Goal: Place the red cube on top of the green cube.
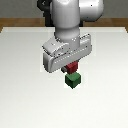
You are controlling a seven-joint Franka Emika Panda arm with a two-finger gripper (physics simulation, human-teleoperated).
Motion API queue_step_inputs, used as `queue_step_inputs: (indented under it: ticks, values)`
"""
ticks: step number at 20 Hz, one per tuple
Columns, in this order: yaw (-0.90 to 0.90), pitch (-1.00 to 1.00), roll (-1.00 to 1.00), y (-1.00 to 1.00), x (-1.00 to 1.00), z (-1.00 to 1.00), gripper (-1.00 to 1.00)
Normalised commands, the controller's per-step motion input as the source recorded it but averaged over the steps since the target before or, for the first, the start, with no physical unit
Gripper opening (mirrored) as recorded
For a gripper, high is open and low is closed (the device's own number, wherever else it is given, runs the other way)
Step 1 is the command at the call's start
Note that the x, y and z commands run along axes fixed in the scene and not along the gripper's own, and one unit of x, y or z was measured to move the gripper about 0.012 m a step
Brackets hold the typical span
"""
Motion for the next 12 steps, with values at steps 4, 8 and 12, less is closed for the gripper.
queue_step_inputs:
  ticks: [4, 8, 12]
  values:
    - [0.0, 0.0, 0.0, 0.25, 0.0, 0.0, -1.0]
    - [0.0, 0.0, 0.0, 0.0, 0.0, -0.5, -1.0]
    - [0.0, 0.0, 0.0, 0.0, 0.0, -0.25, 1.0]
